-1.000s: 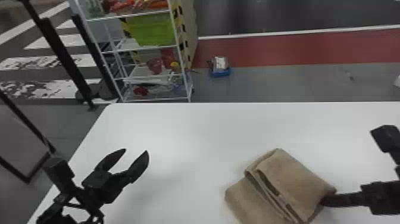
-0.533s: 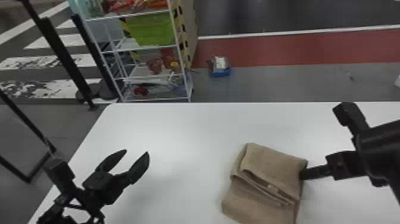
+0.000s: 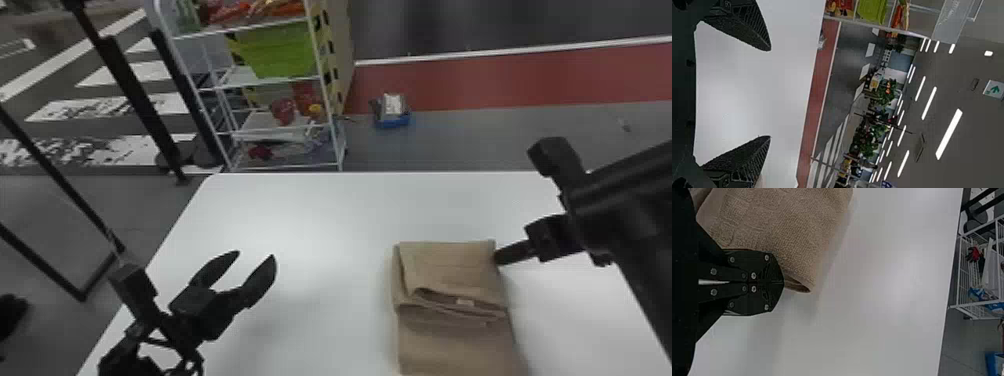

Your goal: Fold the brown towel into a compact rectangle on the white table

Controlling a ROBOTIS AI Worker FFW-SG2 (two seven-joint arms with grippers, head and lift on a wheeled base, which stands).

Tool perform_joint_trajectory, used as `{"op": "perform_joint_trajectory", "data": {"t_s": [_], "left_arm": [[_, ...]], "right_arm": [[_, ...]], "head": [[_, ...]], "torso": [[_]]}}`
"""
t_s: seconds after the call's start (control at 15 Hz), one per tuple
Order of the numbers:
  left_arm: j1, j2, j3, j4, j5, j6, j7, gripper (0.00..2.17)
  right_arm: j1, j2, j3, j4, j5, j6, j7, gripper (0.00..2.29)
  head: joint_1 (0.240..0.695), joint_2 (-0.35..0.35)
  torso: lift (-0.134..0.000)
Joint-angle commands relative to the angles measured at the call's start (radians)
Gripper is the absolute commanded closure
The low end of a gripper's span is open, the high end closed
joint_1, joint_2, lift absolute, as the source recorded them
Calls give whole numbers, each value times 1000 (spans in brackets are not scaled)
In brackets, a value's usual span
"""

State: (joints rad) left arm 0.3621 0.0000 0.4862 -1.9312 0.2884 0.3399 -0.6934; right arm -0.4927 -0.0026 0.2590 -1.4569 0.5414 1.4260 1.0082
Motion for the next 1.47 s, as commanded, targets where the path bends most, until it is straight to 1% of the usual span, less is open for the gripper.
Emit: {"op": "perform_joint_trajectory", "data": {"t_s": [0.0, 0.13, 0.2, 0.27, 0.33, 0.4, 0.47, 0.53, 0.6, 0.67, 0.73, 0.8, 0.87, 1.0, 1.07, 1.13, 1.33, 1.4], "left_arm": [[0, -3, 0, 0, -2, 0, 0, 87], [0, -3, 0, 0, -2, 0, -1, 87], [0, -3, 0, 0, -2, 0, -5, 87], [0, -3, 2, 0, 0, 0, -12, 87], [0, -3, 2, 0, -2, 0, -11, 87], [-3, -3, 2, 1, -2, 0, -11, 83], [-8, -3, 0, 6, -3, 0, -11, 87], [-11, -3, 0, 8, -5, 0, -11, 87], [-11, -3, -1, 8, -5, 0, -11, 87], [-12, -3, -1, 8, -5, 0, -11, 83], [-17, -3, -1, 9, -6, 0, -11, 83], [-20, -3, -1, 11, -8, 3, -11, 83], [-23, -3, -1, 12, -8, 3, -11, 83], [-23, -3, -1, 11, -9, 3, -11, 83], [-23, -3, -1, 11, -9, 3, -11, 83], [-20, -3, -1, 11, -9, 3, -11, 83], [-15, -3, -1, 9, -8, 3, -11, 83], [-15, -3, -1, 9, -8, 3, -11, 83]], "right_arm": [[-24, 4, 17, 30, -11, -43, -8, 2263], [-20, 4, 35, 20, 0, -43, -2, 2256], [3, 4, 34, -22, 8, -43, 24, 2175], [43, 4, 32, -108, 20, -61, 61, 2020], [83, 4, 29, -204, 31, -80, 115, 1531], [120, -4, 31, -280, 34, -77, 159, 829], [161, -31, 37, -364, 38, -43, 196, 211], [198, -68, 58, -439, 52, -28, 244, 76], [232, -112, 72, -508, 58, -31, 299, 76], [255, -146, 82, -551, 60, -37, 351, 83], [275, -189, 103, -583, 77, -64, 359, 97], [281, -212, 132, -594, 111, -80, 359, 110], [283, -231, 157, -602, 129, -89, 359, 113], [266, -246, 184, -597, 137, -178, 359, 127], [240, -255, 213, -580, 146, -221, 359, 130], [207, -263, 247, -559, 140, -245, 359, 134], [143, -304, 367, -542, 146, -258, 359, 151], [138, -307, 398, -540, 150, -255, 359, 154]], "head": [[695, 262], [695, 263], [695, 265], [695, 272], [695, 278], [695, 287], [695, 298], [695, 311], [695, 327], [695, 330], [695, 333], [695, 335], [695, 328], [695, 318], [695, 317], [695, 318], [695, 331], [695, 336]], "torso": [[-124], [-124], [-124], [-124], [-124], [-124], [-124], [-124], [-124], [-124], [-124], [-124], [-124], [-124], [-124], [-124], [-124], [-124]]}}
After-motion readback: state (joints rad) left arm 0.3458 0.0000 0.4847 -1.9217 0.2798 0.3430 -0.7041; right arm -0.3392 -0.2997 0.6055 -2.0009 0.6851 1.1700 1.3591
